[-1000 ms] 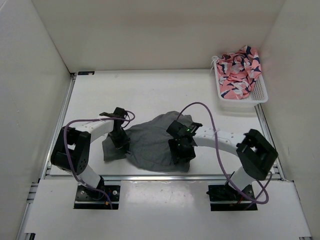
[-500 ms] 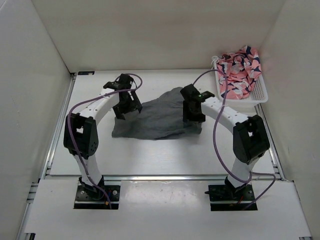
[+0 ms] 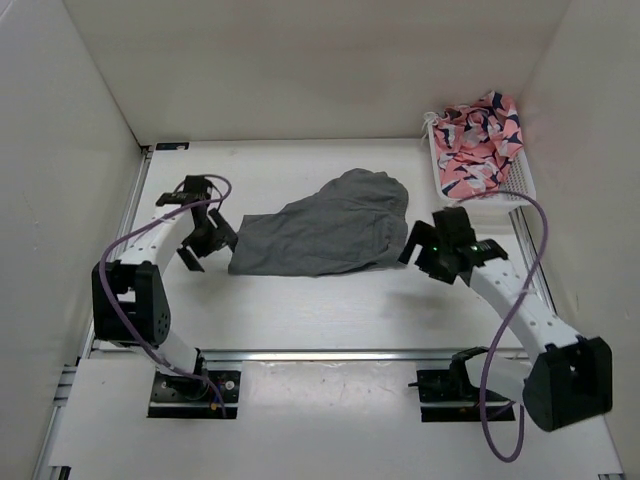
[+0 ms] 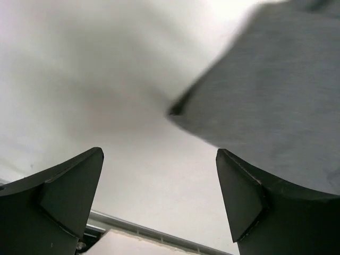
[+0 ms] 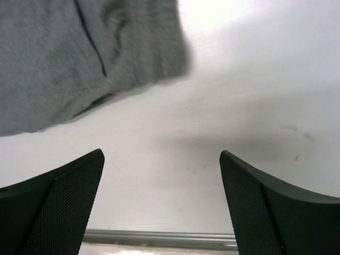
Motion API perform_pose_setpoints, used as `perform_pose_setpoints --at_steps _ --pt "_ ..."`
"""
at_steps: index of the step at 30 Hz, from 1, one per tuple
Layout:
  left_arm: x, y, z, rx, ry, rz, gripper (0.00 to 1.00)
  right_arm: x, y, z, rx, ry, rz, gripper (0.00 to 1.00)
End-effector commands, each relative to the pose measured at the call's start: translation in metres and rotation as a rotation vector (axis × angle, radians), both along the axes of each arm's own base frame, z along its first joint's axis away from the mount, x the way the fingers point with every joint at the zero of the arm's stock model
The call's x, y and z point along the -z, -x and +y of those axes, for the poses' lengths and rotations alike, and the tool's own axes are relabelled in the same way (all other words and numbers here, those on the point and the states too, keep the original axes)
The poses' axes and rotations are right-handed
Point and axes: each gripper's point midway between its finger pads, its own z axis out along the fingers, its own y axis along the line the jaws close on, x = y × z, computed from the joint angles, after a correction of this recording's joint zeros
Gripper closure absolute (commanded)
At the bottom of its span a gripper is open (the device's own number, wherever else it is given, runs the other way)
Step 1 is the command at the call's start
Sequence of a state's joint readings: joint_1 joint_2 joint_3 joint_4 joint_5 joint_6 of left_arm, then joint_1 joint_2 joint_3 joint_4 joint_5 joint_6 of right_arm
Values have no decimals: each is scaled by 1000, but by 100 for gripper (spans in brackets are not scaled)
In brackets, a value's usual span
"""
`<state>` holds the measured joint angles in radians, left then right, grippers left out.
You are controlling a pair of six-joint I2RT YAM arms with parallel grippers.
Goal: Fold and stack the shorts
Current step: Flatten the shorts out
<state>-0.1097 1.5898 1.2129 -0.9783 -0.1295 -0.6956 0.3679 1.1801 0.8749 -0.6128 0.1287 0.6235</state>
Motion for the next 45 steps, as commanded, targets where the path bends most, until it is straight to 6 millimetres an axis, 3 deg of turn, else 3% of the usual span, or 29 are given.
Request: perform_pose_setpoints --at_steps 1,3,4,6,7,10,12,15,16,17,20,21,25,26,27,28,30,32,33,35,37,39,41,43,44,45 --pt "12 14 -7 -50 127 -29 1 -4 -1 19 76 -329 -34 7" --pt "23 6 -11 -50 169 -35 1 12 6 17 140 -405 7 11" --pt "30 7 -14 -48 180 -8 1 5 -1 20 137 -473 -24 12" --pt "40 0 -17 -46 194 9 1 10 -2 24 146 -515 -8 15" --pt "54 -2 -18 -47 200 51 1 10 -9 24 157 -530 -8 16" --pt "60 -11 -17 -57 193 30 1 14 -21 28 173 -559 -5 17" --pt "64 -15 -17 -57 193 33 6 15 -31 35 189 -609 2 17" --pt "66 -21 -18 -57 193 35 31 30 -40 39 231 -632 55 17" --pt "68 -20 -18 -58 192 44 53 37 -45 39 235 -628 68 18" --pt "68 -20 -18 -58 192 44 63 38 -50 39 250 -628 67 18" --pt "66 -24 -18 -57 193 35 90 48 -63 37 272 -606 69 22" --pt "63 -24 -18 -48 191 26 90 50 -65 39 271 -595 69 23" --pt "52 -27 -18 -44 194 -9 90 57 -83 42 239 -492 39 48" --pt "52 -27 -18 -44 194 -9 90 63 -85 37 256 -429 47 67" --pt "48 -26 -17 -35 192 -14 90 54 -96 37 248 -417 25 79" --pt "41 -27 -17 -33 193 -29 90 56 -93 41 232 -400 53 100" --pt "33 -28 -14 -38 175 -46 90 42 -100 44 219 -384 19 100" --pt "11 -31 -9 -46 167 -91 90 32 -96 45 186 -331 -1 100" --pt "2 -32 -6 -56 168 -108 90 11 -101 49 166 -327 -48 100" --pt "-29 -35 -2 -52 167 -173 90 -3 -98 48 137 -286 -65 100" --pt "-56 -36 1 -57 169 -226 90 -36 -104 51 108 -288 -134 100" --pt "-103 -37 5 -58 171 -324 90 -61 -98 52 71 -259 -172 100" --pt "-160 -39 11 -65 172 -459 90 -105 -100 53 32 -252 -268 100" --pt "-199 -34 11 -46 188 -555 90 -131 -95 51 -3 -231 -319 100" --pt "-228 -25 14 -45 196 -639 90 -165 -90 55 -60 -237 -398 100" --pt "-257 -21 14 -36 202 -719 90 -178 -86 55 -87 -236 -420 100"
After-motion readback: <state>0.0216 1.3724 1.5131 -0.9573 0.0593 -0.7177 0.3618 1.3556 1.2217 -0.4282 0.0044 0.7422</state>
